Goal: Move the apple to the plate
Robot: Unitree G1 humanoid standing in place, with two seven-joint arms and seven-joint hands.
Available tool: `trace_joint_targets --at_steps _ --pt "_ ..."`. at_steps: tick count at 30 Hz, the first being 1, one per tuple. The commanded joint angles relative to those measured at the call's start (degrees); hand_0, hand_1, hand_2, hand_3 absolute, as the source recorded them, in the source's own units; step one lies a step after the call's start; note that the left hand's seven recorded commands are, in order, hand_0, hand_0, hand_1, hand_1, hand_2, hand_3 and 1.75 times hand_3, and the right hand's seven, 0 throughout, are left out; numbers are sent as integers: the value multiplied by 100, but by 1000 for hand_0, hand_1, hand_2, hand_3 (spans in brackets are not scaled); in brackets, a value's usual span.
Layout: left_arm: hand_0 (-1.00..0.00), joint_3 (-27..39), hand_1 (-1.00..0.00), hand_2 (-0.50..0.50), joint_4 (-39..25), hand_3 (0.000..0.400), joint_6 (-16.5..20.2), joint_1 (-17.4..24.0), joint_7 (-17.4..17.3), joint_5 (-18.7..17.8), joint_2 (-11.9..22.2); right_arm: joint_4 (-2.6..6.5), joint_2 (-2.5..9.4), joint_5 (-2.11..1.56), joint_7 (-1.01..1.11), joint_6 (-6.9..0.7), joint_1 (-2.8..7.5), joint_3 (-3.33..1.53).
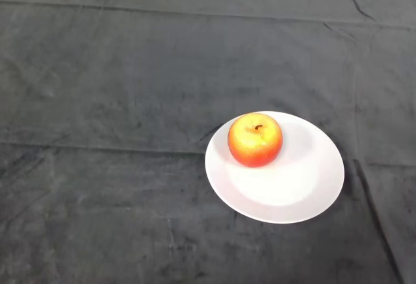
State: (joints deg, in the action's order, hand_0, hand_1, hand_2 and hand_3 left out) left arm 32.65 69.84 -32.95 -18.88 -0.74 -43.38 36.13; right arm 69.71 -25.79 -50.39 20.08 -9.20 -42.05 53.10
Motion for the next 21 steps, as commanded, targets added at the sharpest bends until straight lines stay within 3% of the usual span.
trace_joint_targets --at_steps 1,21 --pt "0 65 0 0 -234 0 12 -48 -77 197 25 26 -144 -43 14 34 0 53" --pt "0 129 0 0 -284 0 36 -81 -143 500 -40 19 -141 -42 12 33 2 52"
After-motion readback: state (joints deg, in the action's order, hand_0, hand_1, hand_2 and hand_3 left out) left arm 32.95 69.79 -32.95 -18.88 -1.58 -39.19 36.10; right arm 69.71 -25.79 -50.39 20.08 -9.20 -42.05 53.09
